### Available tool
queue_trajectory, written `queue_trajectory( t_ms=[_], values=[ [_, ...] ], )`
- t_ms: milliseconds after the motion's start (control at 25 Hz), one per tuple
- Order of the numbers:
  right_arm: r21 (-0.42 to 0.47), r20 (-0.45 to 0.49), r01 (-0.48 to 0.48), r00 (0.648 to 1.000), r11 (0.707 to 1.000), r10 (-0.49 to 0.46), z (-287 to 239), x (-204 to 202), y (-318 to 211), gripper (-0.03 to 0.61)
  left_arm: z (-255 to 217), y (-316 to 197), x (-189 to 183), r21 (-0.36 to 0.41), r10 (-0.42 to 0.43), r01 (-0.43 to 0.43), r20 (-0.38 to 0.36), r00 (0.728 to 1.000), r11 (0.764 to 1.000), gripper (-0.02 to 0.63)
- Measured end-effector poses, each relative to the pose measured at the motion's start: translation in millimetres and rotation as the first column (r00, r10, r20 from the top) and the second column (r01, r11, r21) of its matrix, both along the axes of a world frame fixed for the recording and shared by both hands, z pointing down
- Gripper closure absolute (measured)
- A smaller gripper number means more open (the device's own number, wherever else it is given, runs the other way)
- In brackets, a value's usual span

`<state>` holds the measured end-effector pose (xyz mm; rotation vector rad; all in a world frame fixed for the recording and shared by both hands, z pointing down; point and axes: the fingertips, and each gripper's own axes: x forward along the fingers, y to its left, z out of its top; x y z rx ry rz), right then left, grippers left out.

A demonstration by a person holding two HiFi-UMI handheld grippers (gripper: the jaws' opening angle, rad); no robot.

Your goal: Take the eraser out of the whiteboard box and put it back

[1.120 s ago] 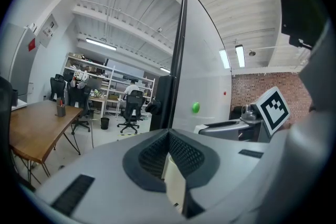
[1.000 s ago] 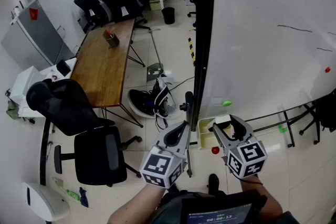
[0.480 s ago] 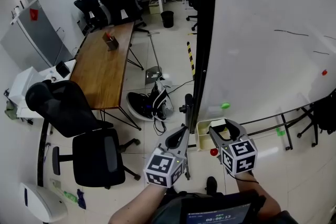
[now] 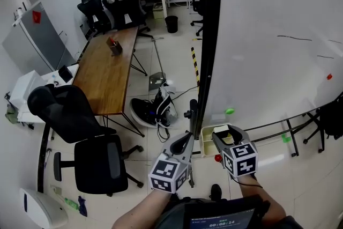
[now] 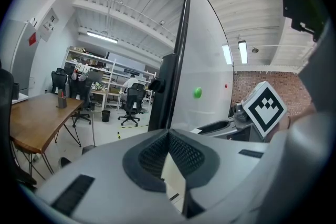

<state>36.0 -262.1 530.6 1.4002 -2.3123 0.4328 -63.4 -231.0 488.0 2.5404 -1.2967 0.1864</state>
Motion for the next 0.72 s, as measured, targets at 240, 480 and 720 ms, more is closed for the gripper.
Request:
queue_trajectory(
  t_ms=[240,480,720],
  values=[
    [-0.043,-0.016,0.001,1.0,0.999,-0.001,3.5,-0.5,-1.8,0.312,-2.1,0.9,3.0,0.005,0.009,-0.009,-0.001,1.0,1.0,0.583],
    [-0.067,-0.018,0.009,1.0,0.998,-0.011,3.2,-1.3,-0.5,0.311,-4.3,2.5,4.6,0.002,0.011,-0.011,-0.005,1.0,1.0,0.583],
    [-0.054,-0.02,0.013,1.0,0.998,-0.014,0.4,-4.1,2.8,0.296,-11.2,5.1,-1.2,0.018,0.006,-0.006,0.0,1.0,1.0,0.583]
  ],
)
